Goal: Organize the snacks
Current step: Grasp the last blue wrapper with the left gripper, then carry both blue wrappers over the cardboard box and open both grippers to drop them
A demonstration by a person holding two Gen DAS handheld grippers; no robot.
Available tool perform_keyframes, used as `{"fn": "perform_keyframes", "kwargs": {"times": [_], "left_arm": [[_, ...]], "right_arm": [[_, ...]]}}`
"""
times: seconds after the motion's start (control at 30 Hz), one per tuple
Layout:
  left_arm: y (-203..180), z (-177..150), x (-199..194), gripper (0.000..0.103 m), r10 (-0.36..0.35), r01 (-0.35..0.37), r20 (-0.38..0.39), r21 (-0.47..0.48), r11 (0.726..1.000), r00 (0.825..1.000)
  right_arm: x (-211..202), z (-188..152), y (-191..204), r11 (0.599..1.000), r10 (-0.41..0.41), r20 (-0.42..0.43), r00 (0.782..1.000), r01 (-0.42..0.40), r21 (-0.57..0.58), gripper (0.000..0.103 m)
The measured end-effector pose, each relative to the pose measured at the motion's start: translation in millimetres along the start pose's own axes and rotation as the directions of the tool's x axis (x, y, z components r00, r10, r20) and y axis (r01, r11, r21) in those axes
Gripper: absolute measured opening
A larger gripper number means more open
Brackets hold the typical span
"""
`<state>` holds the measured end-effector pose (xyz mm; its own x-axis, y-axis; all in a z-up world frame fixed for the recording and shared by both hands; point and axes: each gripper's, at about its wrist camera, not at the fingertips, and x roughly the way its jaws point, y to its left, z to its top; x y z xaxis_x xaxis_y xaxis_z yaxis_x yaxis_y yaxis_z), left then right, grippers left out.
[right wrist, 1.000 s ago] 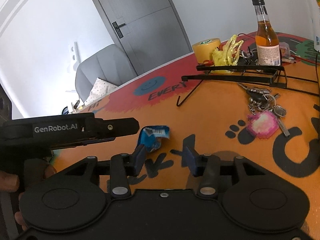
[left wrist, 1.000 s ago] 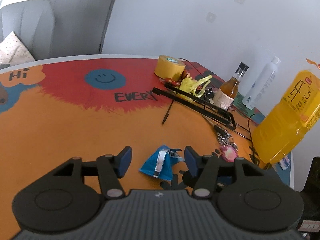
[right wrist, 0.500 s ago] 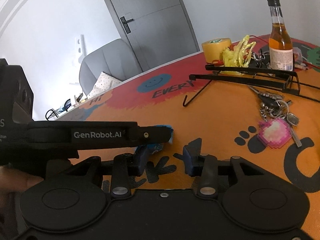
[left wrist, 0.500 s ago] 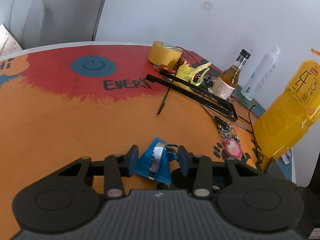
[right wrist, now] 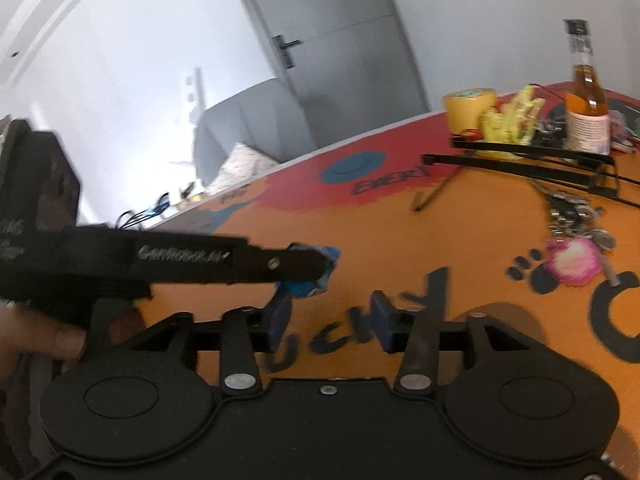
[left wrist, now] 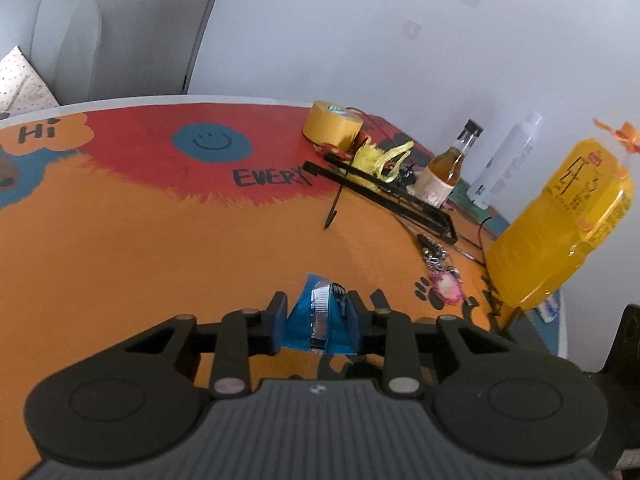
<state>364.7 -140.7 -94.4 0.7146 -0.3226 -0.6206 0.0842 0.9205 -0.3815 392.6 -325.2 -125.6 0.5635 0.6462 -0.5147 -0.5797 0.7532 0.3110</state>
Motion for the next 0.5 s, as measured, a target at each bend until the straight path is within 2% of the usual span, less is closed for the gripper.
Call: {"fn": "perform_keyframes", "kwargs": {"times": [0.1, 0.3, 0.37, 0.47, 0.5], "left_arm": [[0.5, -1.4, -12.6, 0.03, -0.013, 0.013, 0.0, 0.002, 1.0, 1.0], [2.1, -4.6, -41.7, 0.03, -0.044, 0.044, 0.012, 0.001, 0.999, 0.999], [3.8, -5.0, -52.1, 0.03, -0.052, 0.052, 0.018, 0.003, 0.999, 0.998], [8.1, -5.6, -69.6, 0.03, -0.042, 0.042, 0.041, 0.006, 0.999, 0.998], [10.9, -5.2, -76.0, 0.03, -0.036, 0.036, 0.048, 0.004, 0.999, 0.998]], "right_arm": [[-4.5, -1.0, 16.1, 0.999, 0.011, 0.015, 1.0, -0.011, -0.033, 0.057], [-6.0, -0.1, 32.5, 1.0, 0.017, 0.039, 0.999, -0.017, -0.005, 0.056], [-6.3, 0.7, 39.1, 1.0, 0.031, 0.047, 0.998, -0.031, -0.006, 0.049], [-4.5, 2.5, 50.6, 0.998, 0.068, 0.05, 0.996, -0.067, -0.018, 0.03], [-3.9, 2.7, 55.7, 0.997, 0.074, 0.053, 0.996, -0.073, -0.023, 0.029]]}}
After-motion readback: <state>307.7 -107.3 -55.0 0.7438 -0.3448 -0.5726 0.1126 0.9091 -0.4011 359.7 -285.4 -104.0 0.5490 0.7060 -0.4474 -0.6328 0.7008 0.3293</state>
